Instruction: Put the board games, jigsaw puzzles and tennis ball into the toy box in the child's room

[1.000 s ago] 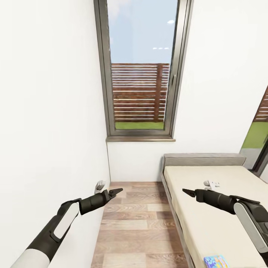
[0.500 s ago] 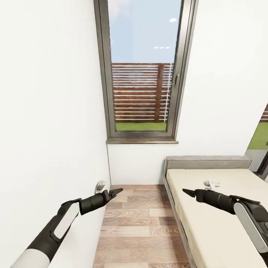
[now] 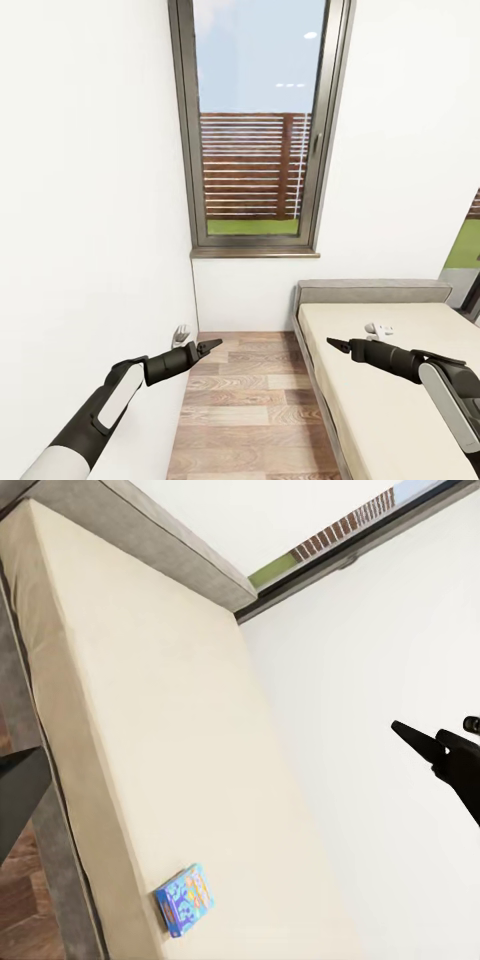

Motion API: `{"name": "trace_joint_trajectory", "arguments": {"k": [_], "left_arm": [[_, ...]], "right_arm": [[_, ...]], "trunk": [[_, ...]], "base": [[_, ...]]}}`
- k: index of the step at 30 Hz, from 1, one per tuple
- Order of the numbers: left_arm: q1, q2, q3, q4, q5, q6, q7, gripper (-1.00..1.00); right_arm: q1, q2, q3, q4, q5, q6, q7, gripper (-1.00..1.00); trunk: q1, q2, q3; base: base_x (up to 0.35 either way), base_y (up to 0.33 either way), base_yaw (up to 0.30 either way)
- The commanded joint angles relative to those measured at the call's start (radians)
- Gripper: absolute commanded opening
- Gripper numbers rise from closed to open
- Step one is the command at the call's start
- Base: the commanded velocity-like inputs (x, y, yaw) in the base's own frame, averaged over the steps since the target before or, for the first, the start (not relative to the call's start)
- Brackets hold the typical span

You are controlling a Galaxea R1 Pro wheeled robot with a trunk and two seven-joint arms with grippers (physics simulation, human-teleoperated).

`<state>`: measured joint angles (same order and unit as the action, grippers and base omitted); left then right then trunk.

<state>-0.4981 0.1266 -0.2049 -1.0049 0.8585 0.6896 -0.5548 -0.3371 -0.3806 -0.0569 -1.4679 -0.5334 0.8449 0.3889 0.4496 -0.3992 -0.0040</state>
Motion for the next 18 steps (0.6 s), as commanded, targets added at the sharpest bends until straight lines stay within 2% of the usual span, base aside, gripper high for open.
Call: {"name": "trace_joint_trajectory", "arguments": {"k": [1,18], "left_arm": [[0.000,0.001,-0.002,0.000,0.007,0.005,0.001,1.00],[0.000,0.001,-0.004,0.000,0.007,0.005,0.001,1.00]], "right_arm": [[0.000,0.000,-0.001,0.000,0.003,0.005,0.005,1.00],[0.000,0.000,-0.001,0.000,0.003,0.005,0.005,1.00]], "trunk": [[0.000,-0.001,0.000],[0.000,-0.001,0.000]], "base": [[0.007,0.002,0.000],[0.015,0.001,0.000]]}}
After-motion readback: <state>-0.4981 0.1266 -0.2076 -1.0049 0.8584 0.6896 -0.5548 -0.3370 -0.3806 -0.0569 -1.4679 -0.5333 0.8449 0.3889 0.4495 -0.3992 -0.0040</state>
